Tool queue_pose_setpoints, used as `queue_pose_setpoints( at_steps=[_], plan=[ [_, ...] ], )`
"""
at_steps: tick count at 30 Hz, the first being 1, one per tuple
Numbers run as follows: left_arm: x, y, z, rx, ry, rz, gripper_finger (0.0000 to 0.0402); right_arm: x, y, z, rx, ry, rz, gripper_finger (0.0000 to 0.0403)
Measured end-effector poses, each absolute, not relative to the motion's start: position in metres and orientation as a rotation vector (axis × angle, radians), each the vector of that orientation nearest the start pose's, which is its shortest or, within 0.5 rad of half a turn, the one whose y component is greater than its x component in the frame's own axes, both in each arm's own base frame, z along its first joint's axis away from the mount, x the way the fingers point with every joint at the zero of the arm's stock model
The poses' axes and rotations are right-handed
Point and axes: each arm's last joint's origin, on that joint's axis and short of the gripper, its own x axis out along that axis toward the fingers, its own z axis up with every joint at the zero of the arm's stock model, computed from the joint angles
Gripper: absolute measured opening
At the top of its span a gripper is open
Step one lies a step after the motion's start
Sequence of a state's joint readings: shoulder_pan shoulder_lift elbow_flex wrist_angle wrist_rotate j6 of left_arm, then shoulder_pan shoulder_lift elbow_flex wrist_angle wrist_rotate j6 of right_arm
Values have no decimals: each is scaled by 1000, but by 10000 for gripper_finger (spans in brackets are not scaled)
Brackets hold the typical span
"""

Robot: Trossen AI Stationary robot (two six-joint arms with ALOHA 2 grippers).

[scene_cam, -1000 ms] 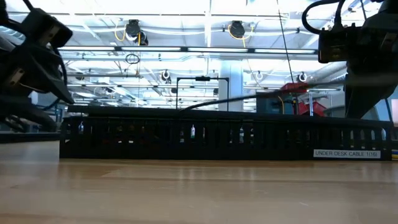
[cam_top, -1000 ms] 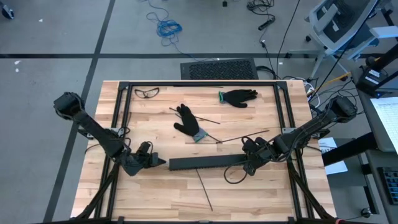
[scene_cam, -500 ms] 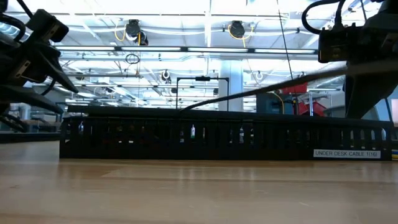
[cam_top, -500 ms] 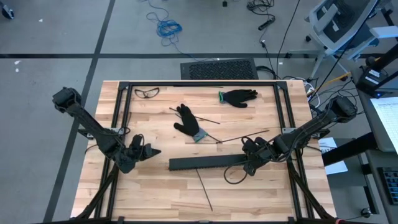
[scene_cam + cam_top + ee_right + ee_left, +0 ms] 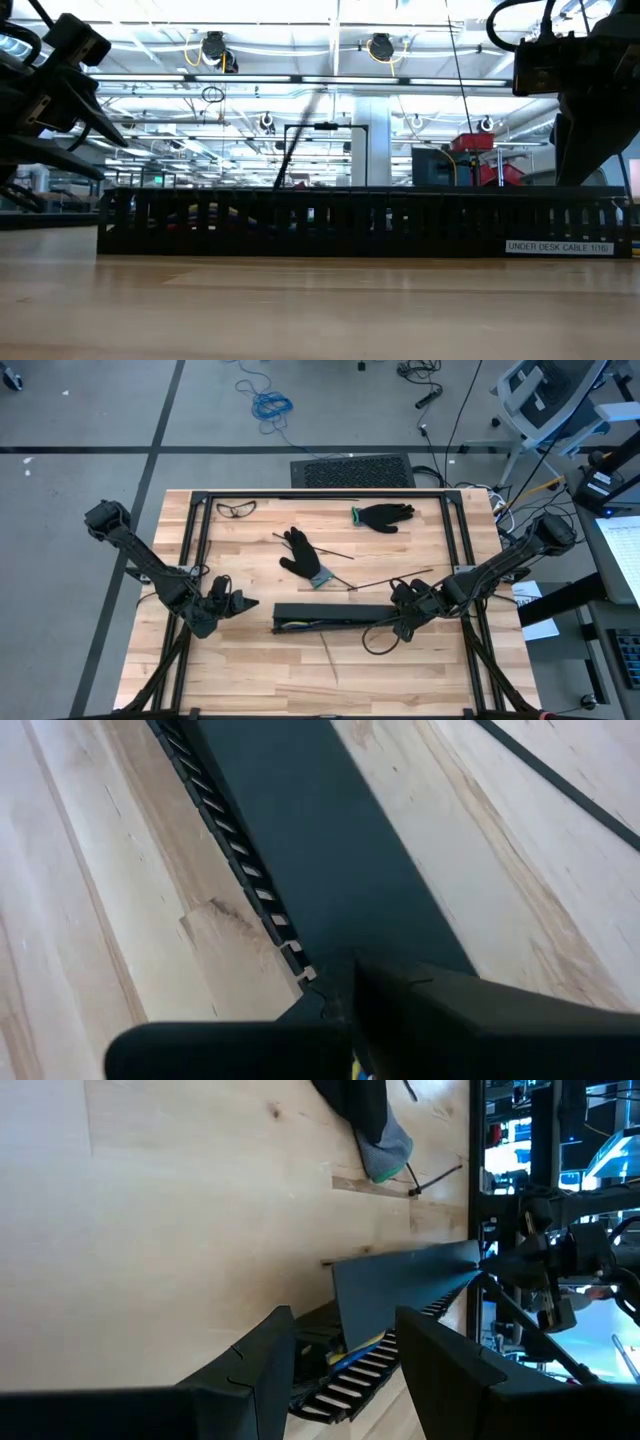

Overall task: Ziptie cables
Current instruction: Insert the black cover of the black cable duct

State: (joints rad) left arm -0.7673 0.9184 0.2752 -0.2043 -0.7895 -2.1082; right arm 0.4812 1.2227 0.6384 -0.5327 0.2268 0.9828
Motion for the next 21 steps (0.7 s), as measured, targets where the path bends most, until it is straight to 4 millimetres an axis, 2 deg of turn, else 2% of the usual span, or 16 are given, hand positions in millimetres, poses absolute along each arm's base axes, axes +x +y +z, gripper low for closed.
queue_pose_setpoints(
  at_steps=[21],
  plan=[
    [122,-89,148,-1442,304,582,170,193,93,185,470,991,-232,0]
  ],
)
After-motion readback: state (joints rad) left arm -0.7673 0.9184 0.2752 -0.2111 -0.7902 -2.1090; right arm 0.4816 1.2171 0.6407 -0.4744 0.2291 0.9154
